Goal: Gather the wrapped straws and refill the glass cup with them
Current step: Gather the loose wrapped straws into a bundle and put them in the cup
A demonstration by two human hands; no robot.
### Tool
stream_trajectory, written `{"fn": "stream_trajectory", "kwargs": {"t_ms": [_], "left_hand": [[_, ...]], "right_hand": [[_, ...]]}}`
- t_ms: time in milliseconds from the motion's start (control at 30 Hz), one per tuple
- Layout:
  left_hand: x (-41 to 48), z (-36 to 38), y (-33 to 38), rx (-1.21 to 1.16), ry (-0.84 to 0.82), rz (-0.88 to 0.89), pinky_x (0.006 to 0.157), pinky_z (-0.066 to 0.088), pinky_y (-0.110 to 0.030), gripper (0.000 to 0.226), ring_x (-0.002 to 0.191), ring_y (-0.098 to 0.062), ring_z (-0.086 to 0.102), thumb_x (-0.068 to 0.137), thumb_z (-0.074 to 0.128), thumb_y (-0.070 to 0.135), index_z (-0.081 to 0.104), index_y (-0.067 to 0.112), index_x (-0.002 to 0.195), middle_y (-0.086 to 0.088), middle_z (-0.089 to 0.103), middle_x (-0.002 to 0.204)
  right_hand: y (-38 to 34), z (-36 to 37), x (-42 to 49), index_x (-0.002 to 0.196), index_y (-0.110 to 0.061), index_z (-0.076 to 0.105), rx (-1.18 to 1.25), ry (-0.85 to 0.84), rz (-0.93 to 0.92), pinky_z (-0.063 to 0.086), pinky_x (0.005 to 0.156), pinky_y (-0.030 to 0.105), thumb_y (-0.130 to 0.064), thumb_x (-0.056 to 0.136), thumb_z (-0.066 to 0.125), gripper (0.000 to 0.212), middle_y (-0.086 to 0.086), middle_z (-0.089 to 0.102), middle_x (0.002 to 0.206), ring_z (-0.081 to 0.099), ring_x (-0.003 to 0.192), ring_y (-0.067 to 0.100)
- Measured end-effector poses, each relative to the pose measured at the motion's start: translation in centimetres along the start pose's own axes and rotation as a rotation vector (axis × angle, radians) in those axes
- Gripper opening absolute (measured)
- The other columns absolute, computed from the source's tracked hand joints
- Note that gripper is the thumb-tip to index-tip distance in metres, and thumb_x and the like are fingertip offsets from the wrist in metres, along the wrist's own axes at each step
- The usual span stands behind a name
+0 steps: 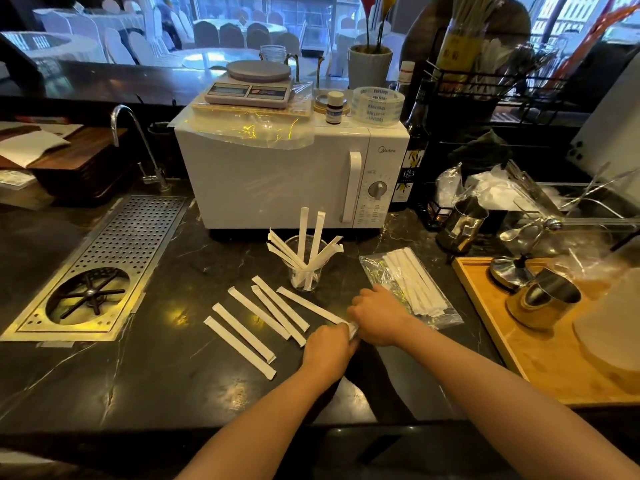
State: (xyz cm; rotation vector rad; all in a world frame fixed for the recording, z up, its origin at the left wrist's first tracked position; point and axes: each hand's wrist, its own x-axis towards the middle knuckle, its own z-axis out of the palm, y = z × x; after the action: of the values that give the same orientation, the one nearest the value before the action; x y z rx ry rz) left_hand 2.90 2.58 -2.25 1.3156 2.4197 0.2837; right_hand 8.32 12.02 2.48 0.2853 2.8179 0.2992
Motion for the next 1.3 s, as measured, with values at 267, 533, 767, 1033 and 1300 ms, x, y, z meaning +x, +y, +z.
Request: {"fn": "stream_trajectory", "kwargs": {"t_ms": [267, 533, 767, 1033, 1300], "left_hand": [[-0.3, -3.6, -0.9, -0.641, -0.010, -0.064, 0.067, 0.046, -0.033, 0.016, 0.079, -0.025, 0.059, 0.090, 0.047, 0.011, 0.061, 0.008, 0.084, -0.014, 0.063, 0.085], [-0.4, -4.6, -1.5, -0.878, 0.145, 0.033, 0.054, 0.036, -0.011, 0.033, 0.064, -0.007, 0.045, 0.092, 0.043, 0.004, 0.052, 0.014, 0.062, 0.005, 0.052, 0.068], [-1.7, -5.7, -1.1, -1.038, 0.168, 0.143, 0.084, 0.044, -0.020, 0.028, 0.090, -0.014, 0.050, 0.096, 0.039, 0.017, 0.057, 0.000, 0.109, 0.000, 0.056, 0.094], [-1.6, -3.8, -2.1, -1.068, 0.116, 0.158, 0.065, 0.046, -0.011, 0.028, 0.077, -0.009, 0.050, 0.094, 0.033, -0.004, 0.055, 0.010, 0.103, 0.005, 0.053, 0.084], [-1.6, -2.5, -2.5, -0.995, 0.168, 0.138, 0.076, 0.047, -0.008, 0.033, 0.107, -0.012, 0.052, 0.093, 0.036, -0.003, 0.048, 0.003, 0.123, 0.002, 0.053, 0.107]], "right_hand": [[-1.4, -4.5, -0.2, 0.092, -0.011, 0.068, -0.163, 0.278, -0.029, 0.043, 0.088, 0.035, -0.025, 0.079, 0.065, 0.020, 0.005, 0.068, 0.088, 0.057, 0.089, 0.021], [-2.1, -7.8, -0.5, 0.086, -0.017, 0.071, -0.042, 0.512, 0.022, 0.045, 0.095, 0.051, -0.039, 0.045, 0.081, 0.048, 0.011, 0.070, 0.104, 0.064, 0.104, 0.032], [-2.0, -9.7, -1.2, 0.133, -0.011, 0.040, 0.677, 0.649, 0.144, 0.034, 0.100, 0.022, -0.026, 0.086, 0.061, 0.054, 0.009, 0.038, 0.143, 0.039, 0.129, 0.022], [-3.8, -6.3, -1.3, 0.115, -0.002, 0.058, 0.834, 0.704, 0.220, 0.035, 0.073, -0.003, -0.010, 0.089, 0.054, 0.027, 0.015, 0.062, 0.115, 0.057, 0.102, 0.016], [-6.3, -3.5, -1.5, 0.114, 0.001, 0.061, 0.950, 0.586, 0.220, 0.033, 0.088, 0.006, -0.025, 0.089, 0.037, 0.044, 0.018, 0.064, 0.116, 0.058, 0.109, 0.020]]}}
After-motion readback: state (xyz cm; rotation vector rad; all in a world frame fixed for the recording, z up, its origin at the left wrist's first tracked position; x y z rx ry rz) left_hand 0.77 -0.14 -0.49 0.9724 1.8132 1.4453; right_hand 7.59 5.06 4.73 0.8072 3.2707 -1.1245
